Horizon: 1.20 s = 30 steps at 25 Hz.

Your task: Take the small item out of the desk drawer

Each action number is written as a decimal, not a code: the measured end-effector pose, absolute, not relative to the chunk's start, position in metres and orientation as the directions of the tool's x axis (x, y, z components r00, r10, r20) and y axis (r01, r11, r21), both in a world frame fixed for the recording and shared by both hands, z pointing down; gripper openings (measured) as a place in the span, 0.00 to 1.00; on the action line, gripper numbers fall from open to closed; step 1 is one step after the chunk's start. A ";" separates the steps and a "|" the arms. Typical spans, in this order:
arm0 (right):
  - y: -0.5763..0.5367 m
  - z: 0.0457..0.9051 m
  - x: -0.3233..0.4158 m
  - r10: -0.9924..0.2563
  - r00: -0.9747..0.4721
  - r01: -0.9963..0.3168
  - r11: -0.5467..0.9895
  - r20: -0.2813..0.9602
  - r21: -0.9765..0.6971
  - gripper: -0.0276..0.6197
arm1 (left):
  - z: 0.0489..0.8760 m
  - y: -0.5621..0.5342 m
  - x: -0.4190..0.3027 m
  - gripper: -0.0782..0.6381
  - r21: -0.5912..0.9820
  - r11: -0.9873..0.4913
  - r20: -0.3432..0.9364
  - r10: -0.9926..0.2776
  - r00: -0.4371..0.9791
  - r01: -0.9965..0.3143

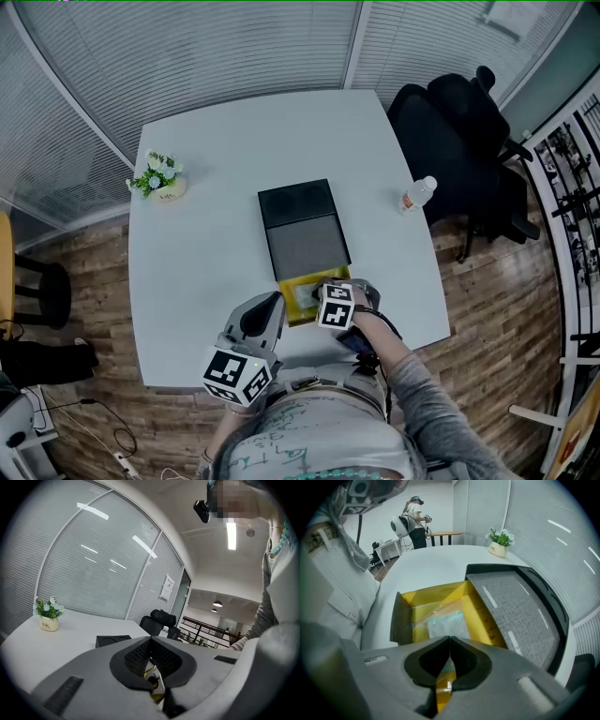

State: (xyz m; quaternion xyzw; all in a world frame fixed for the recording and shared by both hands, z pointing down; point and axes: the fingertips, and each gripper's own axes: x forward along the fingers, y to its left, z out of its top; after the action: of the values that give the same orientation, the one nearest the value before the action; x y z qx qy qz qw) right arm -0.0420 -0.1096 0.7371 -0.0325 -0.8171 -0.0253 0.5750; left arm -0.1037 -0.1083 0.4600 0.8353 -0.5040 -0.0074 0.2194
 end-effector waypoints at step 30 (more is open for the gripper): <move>-0.107 0.691 -0.036 0.006 -0.385 0.109 0.993 0.923 0.039 0.05 | 0.463 -0.094 -0.098 0.11 0.373 -0.396 0.239 -0.833 0.499 -0.839</move>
State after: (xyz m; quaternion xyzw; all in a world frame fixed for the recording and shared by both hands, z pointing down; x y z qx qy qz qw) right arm -0.0357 -0.1071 0.6914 -0.0347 -0.8307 -0.0466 0.5537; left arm -0.0979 -0.0944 0.4634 0.8355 -0.5004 0.0067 0.2271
